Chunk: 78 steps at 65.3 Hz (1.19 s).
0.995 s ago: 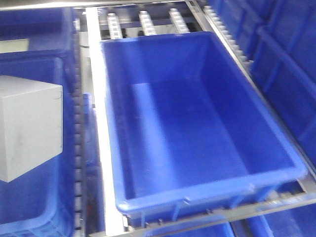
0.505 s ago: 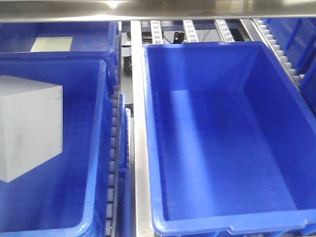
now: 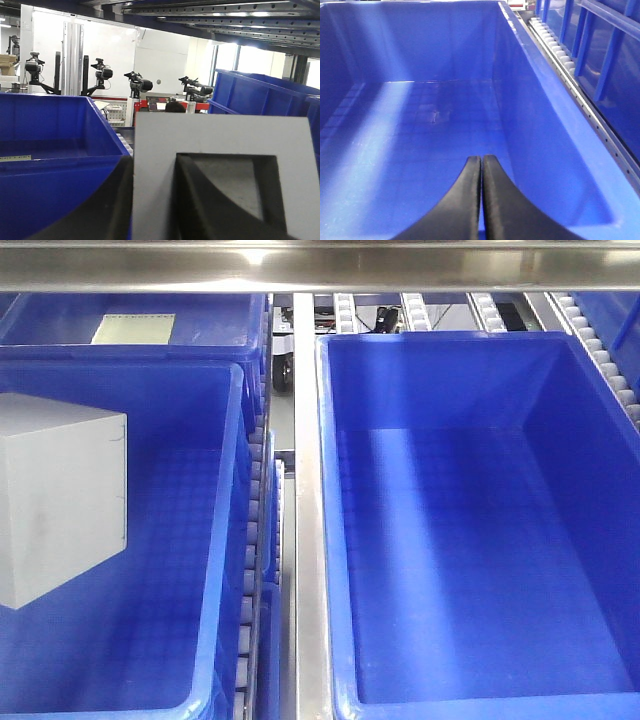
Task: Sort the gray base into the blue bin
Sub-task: 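Turn and stop in front of the rack of open blue bins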
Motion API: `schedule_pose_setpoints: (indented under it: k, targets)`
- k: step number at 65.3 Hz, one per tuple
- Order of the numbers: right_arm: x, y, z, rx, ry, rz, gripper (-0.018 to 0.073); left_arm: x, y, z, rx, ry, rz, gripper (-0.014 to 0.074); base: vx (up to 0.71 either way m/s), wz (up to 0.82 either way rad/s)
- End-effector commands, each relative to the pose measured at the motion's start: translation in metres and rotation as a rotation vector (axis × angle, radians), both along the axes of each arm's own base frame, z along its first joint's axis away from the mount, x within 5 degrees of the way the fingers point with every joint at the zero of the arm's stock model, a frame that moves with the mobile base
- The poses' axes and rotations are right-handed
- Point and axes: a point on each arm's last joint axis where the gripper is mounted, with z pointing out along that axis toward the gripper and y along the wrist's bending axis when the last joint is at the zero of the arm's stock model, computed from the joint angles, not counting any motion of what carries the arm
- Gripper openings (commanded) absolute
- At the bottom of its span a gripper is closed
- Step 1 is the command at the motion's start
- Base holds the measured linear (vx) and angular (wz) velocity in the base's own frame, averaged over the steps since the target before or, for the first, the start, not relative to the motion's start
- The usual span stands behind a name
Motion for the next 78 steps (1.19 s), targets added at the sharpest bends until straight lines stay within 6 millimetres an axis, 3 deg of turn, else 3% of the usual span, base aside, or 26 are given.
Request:
schedule_pose_setpoints:
  k: [1,78]
  targets:
    - [0.0008,-0.0002,0.0062,-0.02,-0.069,0.0,-0.0005,-0.0041,0.0015,0.0186,-0.059,-0.119,-0.003,0.002,0.01,0.04]
    - [0.0008,-0.0002,0.0062,-0.02,-0.069,0.0,-0.0005,-0.0037,0.0013,0.018,-0.056,-0.113,-0.004,0.002,0.0,0.0]
